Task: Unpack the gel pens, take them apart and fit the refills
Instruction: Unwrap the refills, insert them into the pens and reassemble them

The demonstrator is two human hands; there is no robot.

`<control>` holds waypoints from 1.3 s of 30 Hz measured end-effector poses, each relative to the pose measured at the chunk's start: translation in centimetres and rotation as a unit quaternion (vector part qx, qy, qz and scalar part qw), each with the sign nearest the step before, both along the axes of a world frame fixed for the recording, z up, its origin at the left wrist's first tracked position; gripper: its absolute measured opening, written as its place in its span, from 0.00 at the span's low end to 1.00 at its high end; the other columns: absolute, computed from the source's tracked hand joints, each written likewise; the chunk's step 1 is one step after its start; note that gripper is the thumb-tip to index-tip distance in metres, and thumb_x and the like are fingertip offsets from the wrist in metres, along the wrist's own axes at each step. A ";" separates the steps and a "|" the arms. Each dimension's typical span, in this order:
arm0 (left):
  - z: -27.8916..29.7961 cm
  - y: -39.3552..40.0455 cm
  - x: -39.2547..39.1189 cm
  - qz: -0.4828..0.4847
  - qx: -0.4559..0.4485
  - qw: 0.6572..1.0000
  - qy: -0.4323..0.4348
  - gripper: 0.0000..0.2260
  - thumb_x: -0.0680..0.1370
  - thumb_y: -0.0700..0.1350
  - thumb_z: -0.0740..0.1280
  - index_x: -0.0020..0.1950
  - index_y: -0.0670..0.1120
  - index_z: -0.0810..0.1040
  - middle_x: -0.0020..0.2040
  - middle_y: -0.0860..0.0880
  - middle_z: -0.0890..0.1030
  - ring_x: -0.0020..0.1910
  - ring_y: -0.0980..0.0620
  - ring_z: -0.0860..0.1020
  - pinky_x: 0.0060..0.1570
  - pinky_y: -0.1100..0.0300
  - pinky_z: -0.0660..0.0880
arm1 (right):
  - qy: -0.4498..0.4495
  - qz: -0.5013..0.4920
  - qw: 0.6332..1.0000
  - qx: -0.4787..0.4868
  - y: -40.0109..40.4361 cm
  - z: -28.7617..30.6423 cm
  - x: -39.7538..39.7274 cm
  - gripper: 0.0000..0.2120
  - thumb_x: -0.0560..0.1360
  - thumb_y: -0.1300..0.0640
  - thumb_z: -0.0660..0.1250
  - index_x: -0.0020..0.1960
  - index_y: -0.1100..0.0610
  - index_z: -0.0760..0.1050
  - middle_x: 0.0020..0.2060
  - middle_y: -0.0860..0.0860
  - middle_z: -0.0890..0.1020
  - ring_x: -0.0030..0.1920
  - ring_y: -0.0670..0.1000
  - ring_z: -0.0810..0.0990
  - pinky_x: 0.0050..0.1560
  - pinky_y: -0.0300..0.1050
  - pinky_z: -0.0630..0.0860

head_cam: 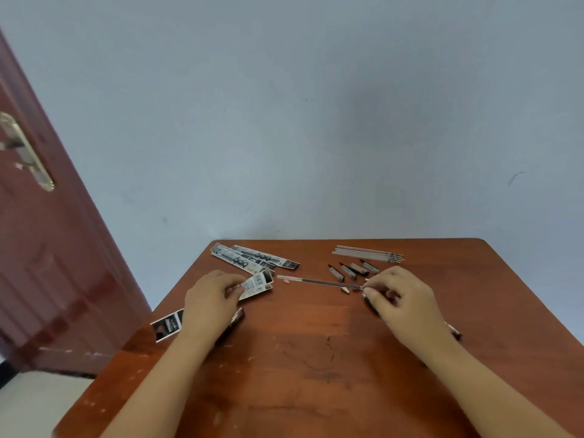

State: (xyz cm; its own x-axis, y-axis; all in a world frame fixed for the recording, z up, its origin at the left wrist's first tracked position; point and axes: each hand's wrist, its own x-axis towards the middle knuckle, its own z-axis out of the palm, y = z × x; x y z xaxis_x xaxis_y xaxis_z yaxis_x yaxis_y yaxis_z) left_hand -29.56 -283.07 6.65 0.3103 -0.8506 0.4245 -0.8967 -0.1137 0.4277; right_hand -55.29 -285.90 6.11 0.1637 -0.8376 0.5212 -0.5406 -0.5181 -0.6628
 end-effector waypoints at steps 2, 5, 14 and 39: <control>-0.5 0.0 1.4 0.020 0.046 0.999 -0.008 0.09 0.75 0.42 0.65 0.53 0.48 0.81 0.49 0.47 0.79 0.51 0.48 0.75 0.52 0.54 0.71 | -0.002 0.015 1.000 0.004 0.3 -0.3 0.5 0.03 0.69 0.64 0.68 0.41 0.59 0.81 0.35 0.43 0.74 0.41 0.42 0.73 0.41 0.28 0.66; -1.1 -0.5 2.3 0.012 0.098 0.995 -0.009 0.09 0.75 0.44 0.65 0.54 0.50 0.80 0.52 0.48 0.79 0.54 0.50 0.74 0.56 0.52 0.71 | 0.004 0.023 1.000 0.003 0.3 -0.6 0.8 0.03 0.69 0.64 0.68 0.41 0.60 0.81 0.35 0.45 0.75 0.41 0.46 0.74 0.42 0.28 0.65; -1.6 -1.4 2.7 -0.003 0.107 0.991 -0.074 0.14 0.76 0.47 0.63 0.62 0.49 0.74 0.62 0.48 0.75 0.62 0.49 0.70 0.59 0.53 0.67 | 0.001 0.018 1.000 -0.001 0.0 -0.8 0.7 0.03 0.69 0.65 0.69 0.39 0.60 0.81 0.35 0.41 0.74 0.40 0.42 0.74 0.42 0.21 0.66; -3.1 0.3 -7.0 -0.354 -0.037 0.930 -0.089 0.12 0.73 0.48 0.60 0.43 0.47 0.82 0.35 0.52 0.81 0.38 0.58 0.72 0.36 0.65 0.70 | 0.220 0.149 0.961 0.077 0.1 -0.3 0.2 0.09 0.75 0.55 0.62 0.51 0.55 0.79 0.42 0.42 0.75 0.44 0.40 0.73 0.49 0.30 0.68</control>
State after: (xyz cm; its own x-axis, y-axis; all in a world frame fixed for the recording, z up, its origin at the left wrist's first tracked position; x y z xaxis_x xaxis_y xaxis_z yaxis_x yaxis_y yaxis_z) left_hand -36.52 -282.82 3.57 -0.3970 -0.7818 0.4809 -0.7935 0.5557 0.2483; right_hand -55.10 -285.79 5.81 0.5849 -0.7804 0.2210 -0.6282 -0.6083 -0.4851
